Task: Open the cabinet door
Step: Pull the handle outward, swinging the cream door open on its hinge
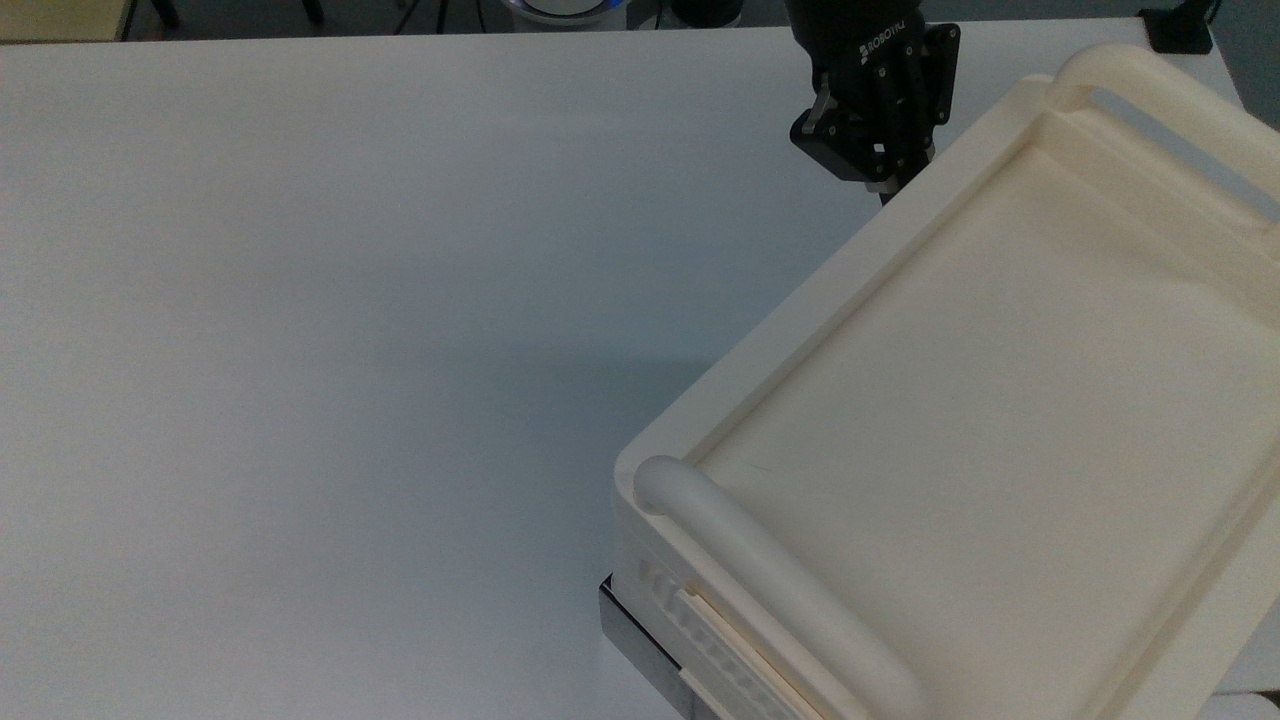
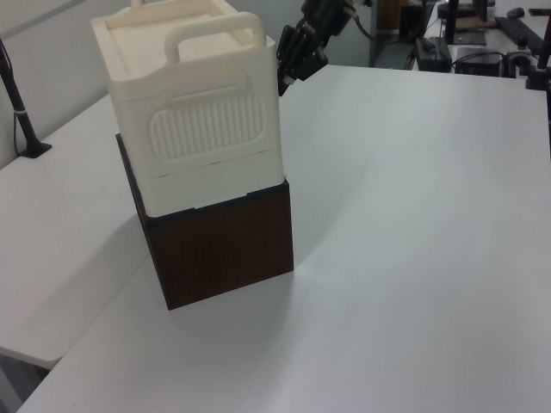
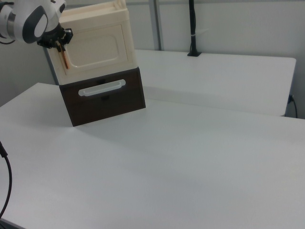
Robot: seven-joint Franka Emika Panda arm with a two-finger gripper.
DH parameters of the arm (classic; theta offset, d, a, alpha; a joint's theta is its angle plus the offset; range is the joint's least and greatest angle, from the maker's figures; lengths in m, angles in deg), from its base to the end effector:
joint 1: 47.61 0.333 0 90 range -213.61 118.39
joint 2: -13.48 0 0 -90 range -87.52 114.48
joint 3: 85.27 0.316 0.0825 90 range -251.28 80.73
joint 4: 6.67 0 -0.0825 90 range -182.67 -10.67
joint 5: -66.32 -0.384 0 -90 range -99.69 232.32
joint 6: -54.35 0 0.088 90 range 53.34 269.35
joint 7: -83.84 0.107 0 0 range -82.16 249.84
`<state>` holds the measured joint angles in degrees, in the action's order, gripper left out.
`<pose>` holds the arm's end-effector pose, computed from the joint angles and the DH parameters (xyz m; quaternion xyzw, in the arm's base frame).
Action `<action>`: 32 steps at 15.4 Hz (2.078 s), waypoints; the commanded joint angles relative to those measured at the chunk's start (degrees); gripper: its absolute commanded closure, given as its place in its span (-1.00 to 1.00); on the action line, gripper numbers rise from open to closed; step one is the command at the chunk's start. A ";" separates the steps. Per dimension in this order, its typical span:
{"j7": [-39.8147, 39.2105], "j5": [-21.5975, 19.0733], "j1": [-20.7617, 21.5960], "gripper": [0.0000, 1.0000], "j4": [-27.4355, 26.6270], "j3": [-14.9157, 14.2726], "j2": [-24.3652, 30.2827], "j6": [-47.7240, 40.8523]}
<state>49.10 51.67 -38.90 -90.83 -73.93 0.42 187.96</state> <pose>0.6394 0.2204 0.6252 -0.8627 -0.3753 -0.3255 0.0946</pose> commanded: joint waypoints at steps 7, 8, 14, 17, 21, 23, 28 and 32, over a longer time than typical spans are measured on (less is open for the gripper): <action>3.28 1.20 -1.50 1.00 -4.16 0.26 4.35 -0.89; 3.19 1.20 -2.38 1.00 -4.43 0.26 4.97 -3.16; 3.36 1.03 -6.34 1.00 -4.43 0.26 8.58 -13.54; 3.45 0.68 -9.05 0.99 -4.43 0.26 9.11 -16.89; 3.19 0.41 -13.97 0.46 -4.00 -0.53 9.81 -22.07; 2.92 0.32 -16.87 -0.13 -3.82 -1.06 9.90 -23.05; 2.49 0.50 -23.55 -1.00 -3.82 -2.82 8.50 -21.74; 2.66 0.50 -31.11 -1.00 -3.64 -2.91 7.88 -15.94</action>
<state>51.41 51.85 -65.43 -93.83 -77.03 8.01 168.31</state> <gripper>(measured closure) 0.004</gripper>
